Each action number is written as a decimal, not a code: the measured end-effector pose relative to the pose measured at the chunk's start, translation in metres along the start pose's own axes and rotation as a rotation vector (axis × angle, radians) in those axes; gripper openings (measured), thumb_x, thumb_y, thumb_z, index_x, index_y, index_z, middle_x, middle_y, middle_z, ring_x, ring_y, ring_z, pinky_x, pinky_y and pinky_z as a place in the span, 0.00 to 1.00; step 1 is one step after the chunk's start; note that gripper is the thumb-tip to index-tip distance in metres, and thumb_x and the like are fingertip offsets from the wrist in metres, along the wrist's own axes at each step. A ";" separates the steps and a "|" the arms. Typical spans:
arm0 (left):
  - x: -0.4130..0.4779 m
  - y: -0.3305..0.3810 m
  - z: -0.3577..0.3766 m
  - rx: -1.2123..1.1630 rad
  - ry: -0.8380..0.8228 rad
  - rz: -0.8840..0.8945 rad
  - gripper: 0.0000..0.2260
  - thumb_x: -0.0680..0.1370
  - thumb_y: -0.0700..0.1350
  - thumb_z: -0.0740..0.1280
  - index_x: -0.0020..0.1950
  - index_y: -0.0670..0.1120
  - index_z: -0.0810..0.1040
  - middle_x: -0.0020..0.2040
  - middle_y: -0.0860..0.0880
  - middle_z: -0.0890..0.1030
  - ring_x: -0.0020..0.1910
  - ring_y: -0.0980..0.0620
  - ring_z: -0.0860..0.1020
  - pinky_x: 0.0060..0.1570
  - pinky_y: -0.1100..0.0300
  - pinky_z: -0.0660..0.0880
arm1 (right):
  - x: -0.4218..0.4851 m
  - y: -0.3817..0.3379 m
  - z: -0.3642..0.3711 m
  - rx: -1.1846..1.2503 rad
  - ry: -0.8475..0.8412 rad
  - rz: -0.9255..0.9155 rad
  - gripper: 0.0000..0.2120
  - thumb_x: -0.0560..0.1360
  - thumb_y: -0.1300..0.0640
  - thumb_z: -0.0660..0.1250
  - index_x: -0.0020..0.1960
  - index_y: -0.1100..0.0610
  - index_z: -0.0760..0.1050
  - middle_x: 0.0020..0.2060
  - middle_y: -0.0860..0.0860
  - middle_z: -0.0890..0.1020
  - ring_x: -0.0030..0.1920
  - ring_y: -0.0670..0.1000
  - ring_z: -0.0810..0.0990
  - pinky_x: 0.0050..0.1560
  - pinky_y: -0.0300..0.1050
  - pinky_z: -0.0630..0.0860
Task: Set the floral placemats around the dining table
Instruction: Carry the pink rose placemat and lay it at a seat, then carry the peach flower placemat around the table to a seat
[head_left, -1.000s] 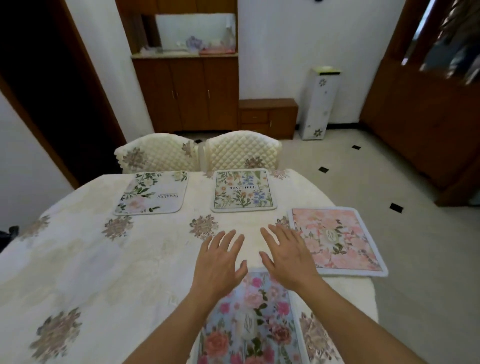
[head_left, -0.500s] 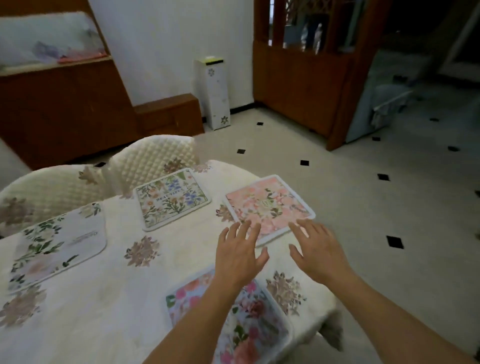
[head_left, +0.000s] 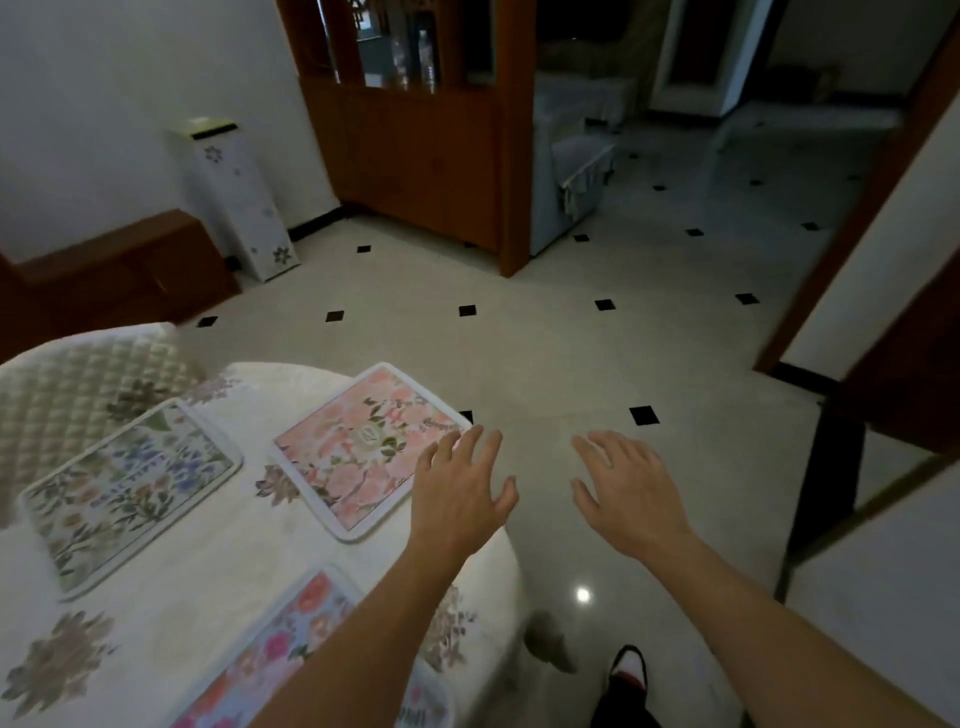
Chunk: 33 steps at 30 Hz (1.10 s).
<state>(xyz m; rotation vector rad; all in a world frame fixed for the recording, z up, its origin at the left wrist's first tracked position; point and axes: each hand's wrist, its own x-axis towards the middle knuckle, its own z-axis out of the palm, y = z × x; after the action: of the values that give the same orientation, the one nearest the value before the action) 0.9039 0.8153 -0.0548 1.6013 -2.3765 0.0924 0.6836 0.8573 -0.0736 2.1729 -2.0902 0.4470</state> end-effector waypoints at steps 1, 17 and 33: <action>0.010 0.006 0.005 0.000 -0.011 0.006 0.26 0.76 0.62 0.58 0.70 0.52 0.71 0.69 0.49 0.76 0.67 0.45 0.73 0.65 0.46 0.71 | 0.006 0.010 0.002 0.004 0.003 0.007 0.25 0.74 0.46 0.59 0.65 0.58 0.77 0.59 0.57 0.81 0.59 0.58 0.79 0.61 0.58 0.74; 0.211 0.126 0.069 0.033 -0.017 -0.099 0.26 0.76 0.62 0.59 0.70 0.52 0.72 0.67 0.50 0.77 0.64 0.48 0.75 0.62 0.50 0.72 | 0.169 0.205 0.011 0.073 -0.004 -0.040 0.25 0.74 0.45 0.57 0.65 0.56 0.77 0.59 0.56 0.80 0.60 0.57 0.78 0.63 0.57 0.73; 0.301 0.082 0.098 0.042 -0.013 -0.231 0.26 0.76 0.62 0.58 0.70 0.51 0.71 0.67 0.49 0.77 0.65 0.47 0.75 0.63 0.49 0.72 | 0.293 0.213 0.061 0.117 -0.039 -0.200 0.22 0.74 0.47 0.63 0.64 0.55 0.76 0.59 0.55 0.80 0.60 0.57 0.78 0.63 0.56 0.74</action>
<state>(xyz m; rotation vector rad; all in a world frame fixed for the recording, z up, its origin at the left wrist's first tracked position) 0.7050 0.5560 -0.0631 1.8880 -2.1943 0.0866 0.4874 0.5469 -0.0801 2.4446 -1.8825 0.5230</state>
